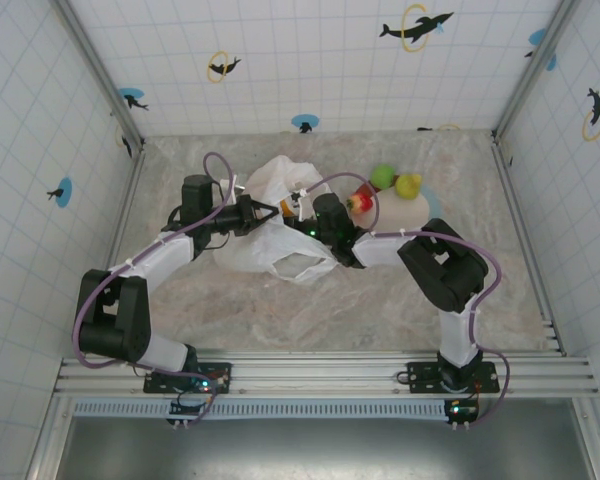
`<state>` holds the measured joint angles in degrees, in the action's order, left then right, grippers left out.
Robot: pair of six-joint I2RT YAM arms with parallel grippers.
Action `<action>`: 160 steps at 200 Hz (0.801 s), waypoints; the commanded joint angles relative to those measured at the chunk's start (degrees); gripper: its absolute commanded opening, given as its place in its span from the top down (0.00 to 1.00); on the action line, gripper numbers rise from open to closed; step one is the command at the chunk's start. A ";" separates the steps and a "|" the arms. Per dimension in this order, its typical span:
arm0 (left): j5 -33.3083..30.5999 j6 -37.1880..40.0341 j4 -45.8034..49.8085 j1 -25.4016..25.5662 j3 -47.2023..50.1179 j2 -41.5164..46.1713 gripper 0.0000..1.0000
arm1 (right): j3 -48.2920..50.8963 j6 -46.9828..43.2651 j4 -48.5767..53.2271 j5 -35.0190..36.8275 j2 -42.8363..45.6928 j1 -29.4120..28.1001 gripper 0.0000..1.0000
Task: Place the fruits into the plastic bag
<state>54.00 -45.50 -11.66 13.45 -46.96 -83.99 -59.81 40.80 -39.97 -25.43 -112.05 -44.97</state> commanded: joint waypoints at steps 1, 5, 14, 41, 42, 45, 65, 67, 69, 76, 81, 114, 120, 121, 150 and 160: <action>1.13 0.14 -0.29 -0.05 0.29 1.23 1.00 | 0.91 0.37 -5.99 -3.60 1.60 -0.06 0.12; 1.11 0.12 -0.30 -0.06 0.33 1.19 1.00 | 0.79 0.34 -5.85 -3.66 1.62 0.04 0.13; 1.11 0.14 -0.35 -0.05 0.31 1.24 1.00 | 0.83 0.25 -5.34 -3.54 1.73 -0.02 0.13; 1.12 0.14 -0.23 -0.08 0.33 1.19 1.00 | 1.25 -1.63 -0.89 -0.84 3.20 0.32 0.14; 1.11 0.14 -0.22 -0.04 0.31 1.19 1.00 | 1.26 -1.79 -0.59 -0.58 3.35 0.32 0.14; 1.11 0.22 -0.21 -0.05 0.28 1.26 1.00 | 1.27 -2.19 0.23 -0.17 3.53 0.32 0.14; 1.03 0.23 -0.12 -0.09 0.34 1.28 1.00 | 1.10 -6.47 8.03 5.84 5.76 0.13 0.14; 1.05 0.25 -0.14 -0.12 0.22 1.28 1.00 | 1.13 -7.08 9.06 6.71 6.12 0.14 0.14; 1.03 0.28 -0.17 -0.10 0.23 1.28 1.00 | 1.17 -7.54 9.65 7.19 6.35 0.15 0.14; 0.98 0.32 -0.08 -0.09 0.19 1.32 1.00 | 1.38 -8.82 11.75 8.67 7.26 0.08 0.13; 0.94 0.39 -0.03 -0.16 0.22 1.28 1.00 | 1.64 -9.75 12.83 9.65 7.93 0.06 0.13; 0.59 0.67 0.23 -0.13 0.17 1.36 1.00 | 3.79 -14.86 18.69 13.98 12.82 -0.01 0.13; 0.58 0.67 0.23 -0.09 0.13 1.32 1.00 | 4.11 -15.68 19.55 14.40 13.54 -0.06 0.13; 0.58 0.67 0.23 -0.09 0.17 1.30 1.00 | 4.19 -15.89 19.69 14.51 13.66 -0.05 0.13; 0.32 0.78 0.36 -0.11 0.17 1.28 1.00 | 6.90 -20.09 23.70 17.20 19.06 -0.03 0.13; 0.30 0.76 0.39 -0.10 0.19 1.19 1.00 | 7.92 -21.16 24.59 17.93 20.99 0.11 0.13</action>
<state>53.93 -45.45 -11.62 13.45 -46.96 -83.99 -54.48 25.10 -20.23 -11.44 -96.14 -44.99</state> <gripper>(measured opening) 0.041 0.873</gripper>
